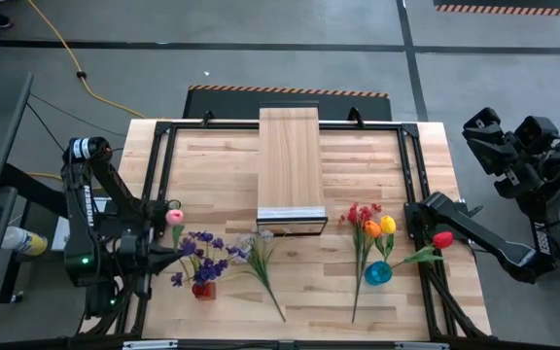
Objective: Pick and place flowers into a vace then onto a shelf
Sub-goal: Put the pink tulip into the red vase
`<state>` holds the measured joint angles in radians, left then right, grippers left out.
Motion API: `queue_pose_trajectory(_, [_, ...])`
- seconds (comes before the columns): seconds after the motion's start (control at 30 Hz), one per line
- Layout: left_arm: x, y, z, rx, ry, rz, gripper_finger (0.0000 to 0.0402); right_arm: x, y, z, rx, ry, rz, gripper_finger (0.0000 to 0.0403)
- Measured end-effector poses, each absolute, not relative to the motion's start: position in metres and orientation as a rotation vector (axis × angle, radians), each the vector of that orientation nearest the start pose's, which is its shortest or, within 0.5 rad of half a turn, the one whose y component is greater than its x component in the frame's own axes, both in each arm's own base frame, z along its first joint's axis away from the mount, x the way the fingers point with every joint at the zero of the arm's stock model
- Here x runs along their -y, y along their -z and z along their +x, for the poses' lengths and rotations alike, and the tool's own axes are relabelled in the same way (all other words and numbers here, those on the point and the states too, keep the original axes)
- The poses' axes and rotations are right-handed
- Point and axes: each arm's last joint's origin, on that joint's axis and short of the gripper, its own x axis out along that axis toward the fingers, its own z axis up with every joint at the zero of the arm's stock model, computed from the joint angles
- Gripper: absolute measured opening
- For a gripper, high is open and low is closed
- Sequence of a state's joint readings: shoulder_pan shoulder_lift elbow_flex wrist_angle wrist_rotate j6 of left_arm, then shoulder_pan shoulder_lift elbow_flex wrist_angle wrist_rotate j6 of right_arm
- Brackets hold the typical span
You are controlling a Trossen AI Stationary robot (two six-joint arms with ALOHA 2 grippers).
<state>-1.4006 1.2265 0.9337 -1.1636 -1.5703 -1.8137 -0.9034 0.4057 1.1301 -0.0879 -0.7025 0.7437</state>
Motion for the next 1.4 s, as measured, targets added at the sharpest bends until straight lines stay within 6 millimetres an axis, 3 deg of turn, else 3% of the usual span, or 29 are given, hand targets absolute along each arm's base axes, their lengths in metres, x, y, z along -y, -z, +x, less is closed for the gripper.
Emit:
queue_pose_trajectory(0.9, [0.191, -0.273, 0.075, 0.050, -0.231, -0.407, 0.0032, -0.017, -0.468, 0.011, 0.480, 0.023, 0.260, 0.0114])
queue_pose_trajectory(1.4, [0.205, -0.257, 0.079, 0.045, -0.232, -0.384, 0.0032, -0.017, -0.469, 0.010, 0.482, 0.032, 0.234, 0.0114])
